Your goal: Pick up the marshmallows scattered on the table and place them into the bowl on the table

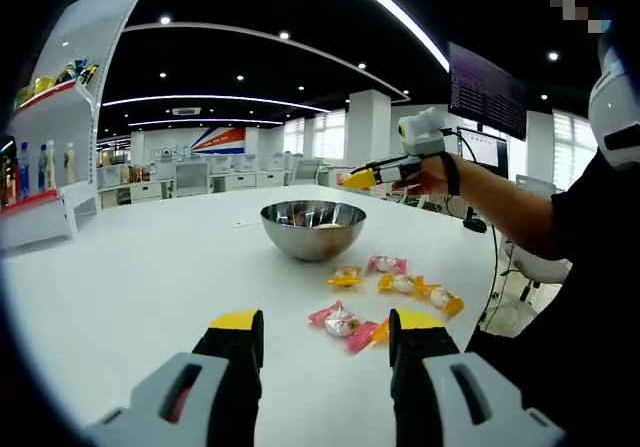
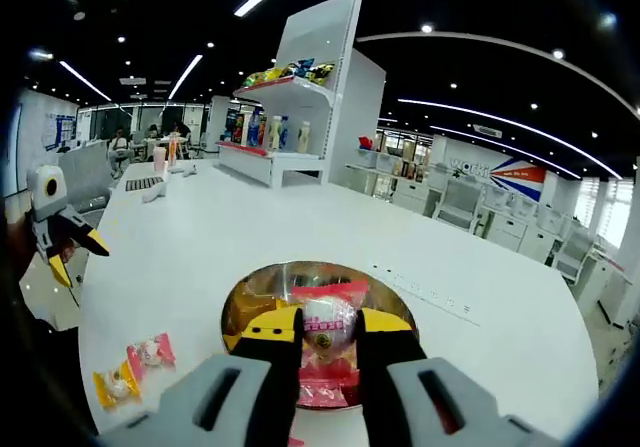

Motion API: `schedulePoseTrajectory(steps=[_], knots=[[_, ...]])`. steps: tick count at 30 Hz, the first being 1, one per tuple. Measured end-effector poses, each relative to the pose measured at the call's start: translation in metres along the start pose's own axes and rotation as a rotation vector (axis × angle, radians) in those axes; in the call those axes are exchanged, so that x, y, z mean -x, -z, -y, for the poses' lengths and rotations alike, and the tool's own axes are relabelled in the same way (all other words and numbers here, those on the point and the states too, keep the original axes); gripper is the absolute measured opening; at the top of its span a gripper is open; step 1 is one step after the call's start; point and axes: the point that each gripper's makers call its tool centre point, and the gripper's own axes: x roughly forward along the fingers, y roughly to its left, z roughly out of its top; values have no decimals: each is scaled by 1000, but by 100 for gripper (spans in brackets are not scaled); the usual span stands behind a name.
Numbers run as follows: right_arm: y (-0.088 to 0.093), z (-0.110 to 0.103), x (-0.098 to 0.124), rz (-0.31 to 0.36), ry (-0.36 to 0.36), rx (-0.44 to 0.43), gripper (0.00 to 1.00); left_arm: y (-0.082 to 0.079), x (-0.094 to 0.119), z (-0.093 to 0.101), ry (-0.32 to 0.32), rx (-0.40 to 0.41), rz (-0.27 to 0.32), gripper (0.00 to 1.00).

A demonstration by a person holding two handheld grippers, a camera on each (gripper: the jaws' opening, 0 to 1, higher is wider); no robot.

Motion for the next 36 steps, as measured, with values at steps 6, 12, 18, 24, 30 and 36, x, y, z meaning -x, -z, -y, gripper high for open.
schedulePoseTrajectory(steps=[6,12,18,24,30,36], knots=[[4,-4,-11,-19,-15,-12,22,-2,1,-1,-3,-1,3,51],[3,-4,-12,-21,-13,-15,22,-1,0,-2,1,0,-1,51],[-1,-4,-11,-9,-22,-17,30,-1,0,-2,3,2,-1,51],[-3,-6,-7,1,-28,-19,33,2,-1,-2,6,9,-4,51],[-2,-7,-5,5,-29,-21,33,2,-1,0,7,10,-6,51],[-2,-9,0,12,-29,-17,32,3,0,1,7,13,-7,51]])
